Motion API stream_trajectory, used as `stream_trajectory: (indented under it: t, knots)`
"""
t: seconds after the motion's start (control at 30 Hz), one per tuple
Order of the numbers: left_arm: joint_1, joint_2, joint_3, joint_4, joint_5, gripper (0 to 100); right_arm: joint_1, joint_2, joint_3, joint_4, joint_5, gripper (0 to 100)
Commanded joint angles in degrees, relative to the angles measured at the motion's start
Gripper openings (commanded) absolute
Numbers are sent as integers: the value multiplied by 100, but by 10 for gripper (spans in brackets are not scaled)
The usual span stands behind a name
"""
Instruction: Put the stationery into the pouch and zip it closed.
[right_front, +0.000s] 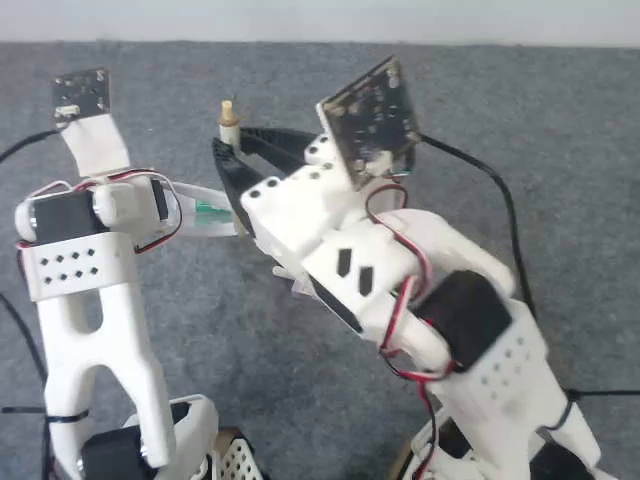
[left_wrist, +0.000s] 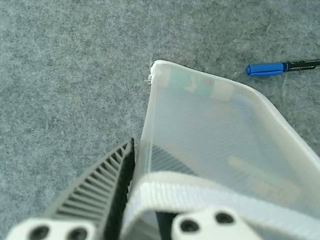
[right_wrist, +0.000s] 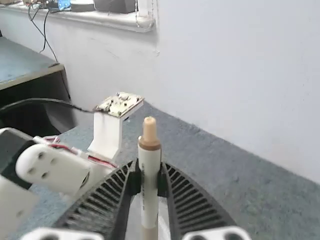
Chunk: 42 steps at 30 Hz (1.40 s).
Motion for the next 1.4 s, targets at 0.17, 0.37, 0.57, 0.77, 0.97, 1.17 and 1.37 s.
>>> stream_trajectory:
  t: [0.17,0.37,0.57,0.77,0.97,1.17,1.37]
  knots:
    - [0,0,-31,35,53,9,-4,-224,1231,-2097,554,6]
    - [0,0,-31,26,53,9,-4,-224,2013,-2747,958,6]
    - [0,0,-31,26,53,10,-4,-277,2998,-3011,1846,6]
    - [9,0,-84,26,44,11,-40,-1051,3868,-2976,2646,6]
    - [26,0,-215,62,35,11,-127,-1349,4440,-2967,3007,6]
    - [26,0,-224,62,18,12,-136,-1349,4589,-2967,3068,6]
    - [44,-9,-453,396,-343,43,-101,-866,4589,-3002,3077,6]
